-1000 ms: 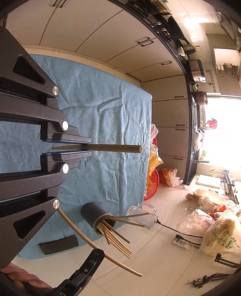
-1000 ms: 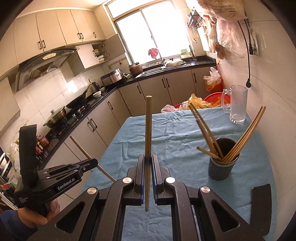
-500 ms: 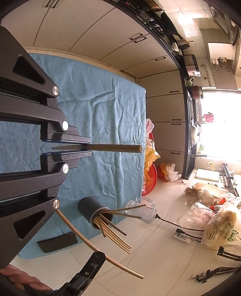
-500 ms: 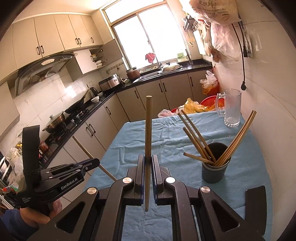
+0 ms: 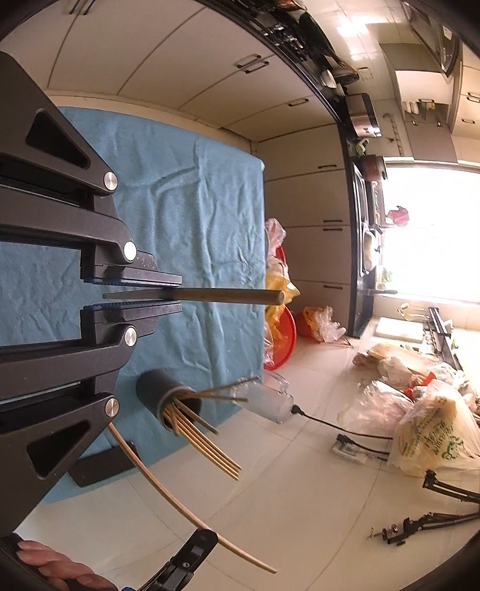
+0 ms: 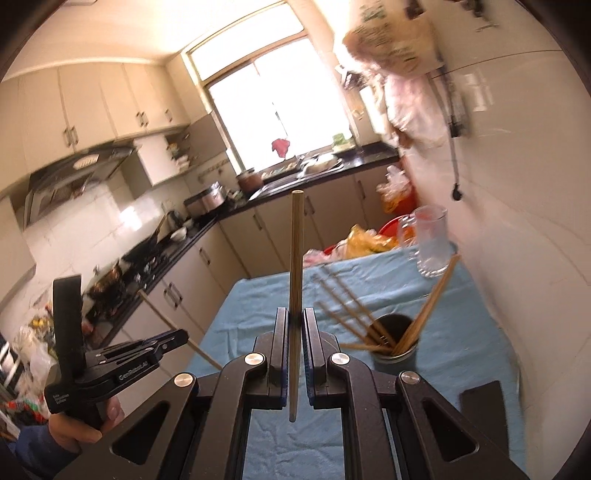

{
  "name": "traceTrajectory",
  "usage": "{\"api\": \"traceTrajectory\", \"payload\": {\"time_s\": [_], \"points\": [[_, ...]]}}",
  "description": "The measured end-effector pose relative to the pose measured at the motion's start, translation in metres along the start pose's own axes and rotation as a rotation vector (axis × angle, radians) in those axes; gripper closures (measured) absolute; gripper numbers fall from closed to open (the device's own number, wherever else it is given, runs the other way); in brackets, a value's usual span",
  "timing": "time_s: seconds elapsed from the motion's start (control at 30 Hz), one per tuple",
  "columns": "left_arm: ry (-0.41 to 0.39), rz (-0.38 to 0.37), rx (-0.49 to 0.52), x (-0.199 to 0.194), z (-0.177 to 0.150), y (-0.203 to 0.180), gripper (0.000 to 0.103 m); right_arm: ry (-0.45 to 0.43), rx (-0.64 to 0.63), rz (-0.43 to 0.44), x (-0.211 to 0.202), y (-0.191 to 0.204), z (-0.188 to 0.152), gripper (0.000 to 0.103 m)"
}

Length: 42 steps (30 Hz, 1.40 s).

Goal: Organize utensils
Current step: 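Lower the chopstick into the black cup with the right tool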

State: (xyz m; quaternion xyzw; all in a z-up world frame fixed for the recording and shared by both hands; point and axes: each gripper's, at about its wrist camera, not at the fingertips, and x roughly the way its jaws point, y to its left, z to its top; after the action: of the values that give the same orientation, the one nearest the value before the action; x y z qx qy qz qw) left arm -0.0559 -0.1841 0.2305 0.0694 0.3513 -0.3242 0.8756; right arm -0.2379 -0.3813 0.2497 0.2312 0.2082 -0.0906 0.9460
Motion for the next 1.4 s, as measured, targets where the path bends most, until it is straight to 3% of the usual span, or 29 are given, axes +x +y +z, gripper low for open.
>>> {"api": "traceTrajectory", "payload": {"time_s": [0.43,0.8,1.0,1.4], "points": [[-0.06,-0.113,0.04,-0.024,0.054,-0.039,0.097,-0.135,0.115,-0.157,-0.063,-0.067,0.027,0.096],[-0.128,-0.233,0.073,-0.046,0.117,-0.088,0.097,-0.172,0.138,-0.196,-0.069,-0.094,0.047,0.096],[-0.088,-0.274,0.086,-0.018,0.125,-0.122,0.097,-0.158,0.144,-0.19,-0.045,-0.096,0.052,0.096],[0.047,-0.202,0.108,0.065,0.101,-0.15,0.097,-0.104,0.12,-0.182,0.016,-0.102,0.05,0.096]]}}
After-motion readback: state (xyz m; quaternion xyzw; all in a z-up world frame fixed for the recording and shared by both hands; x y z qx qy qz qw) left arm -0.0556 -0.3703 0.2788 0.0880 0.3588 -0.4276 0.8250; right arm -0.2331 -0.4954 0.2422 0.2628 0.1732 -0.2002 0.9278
